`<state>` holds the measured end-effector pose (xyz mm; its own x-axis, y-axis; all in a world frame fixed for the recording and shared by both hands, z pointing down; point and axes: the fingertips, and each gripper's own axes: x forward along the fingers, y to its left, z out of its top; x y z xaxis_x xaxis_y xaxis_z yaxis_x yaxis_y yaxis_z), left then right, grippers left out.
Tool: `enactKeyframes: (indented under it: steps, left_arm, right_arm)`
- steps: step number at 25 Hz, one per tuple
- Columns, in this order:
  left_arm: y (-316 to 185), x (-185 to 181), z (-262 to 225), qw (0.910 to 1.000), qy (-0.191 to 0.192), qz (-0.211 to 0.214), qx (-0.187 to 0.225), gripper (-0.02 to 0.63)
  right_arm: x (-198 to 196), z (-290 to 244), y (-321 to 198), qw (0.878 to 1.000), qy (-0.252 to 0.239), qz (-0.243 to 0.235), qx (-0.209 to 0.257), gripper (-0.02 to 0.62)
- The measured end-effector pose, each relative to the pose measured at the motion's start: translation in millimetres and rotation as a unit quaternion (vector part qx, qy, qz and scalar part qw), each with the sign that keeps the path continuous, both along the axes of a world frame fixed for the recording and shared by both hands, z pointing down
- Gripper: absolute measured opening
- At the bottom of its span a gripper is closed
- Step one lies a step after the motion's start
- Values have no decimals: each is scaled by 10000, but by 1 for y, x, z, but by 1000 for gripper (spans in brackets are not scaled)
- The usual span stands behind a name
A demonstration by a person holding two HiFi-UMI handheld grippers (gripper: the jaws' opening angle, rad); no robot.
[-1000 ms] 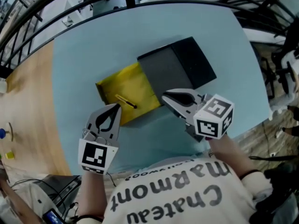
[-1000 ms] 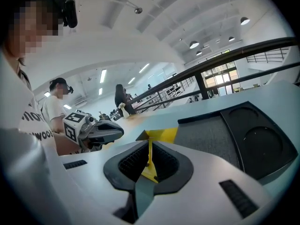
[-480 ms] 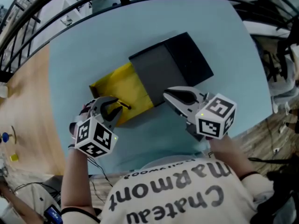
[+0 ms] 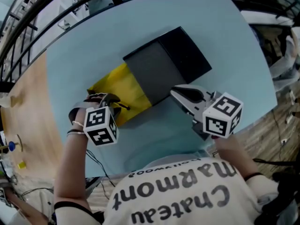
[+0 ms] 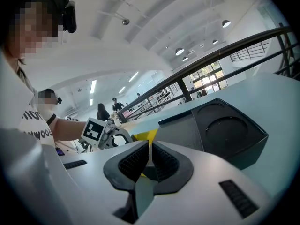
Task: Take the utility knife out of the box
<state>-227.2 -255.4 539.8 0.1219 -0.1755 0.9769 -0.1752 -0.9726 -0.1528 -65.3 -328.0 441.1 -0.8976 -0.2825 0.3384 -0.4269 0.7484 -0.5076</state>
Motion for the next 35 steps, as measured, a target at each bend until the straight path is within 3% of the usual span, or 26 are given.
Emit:
enactKeyframes:
  steps: [10,13,28,35]
  left_arm:
    - [12,-12,23,9950,-350,319,-880,84]
    - [11,-16,27,9937,-512,390,-918,81]
    - [5,-13,31,9914,-573,588,-1019,81]
    - [7,-16,35,9859,-879,947,-1065,83]
  right_arm:
    - [9,4,3,9998,-8,177,-54,46]
    - [13,4,3,9997,-43,231,-75,46]
    - [30,7,11,9987,-145,448,-190,46]
    - [36,3,14,9982,-76,574,-145,46]
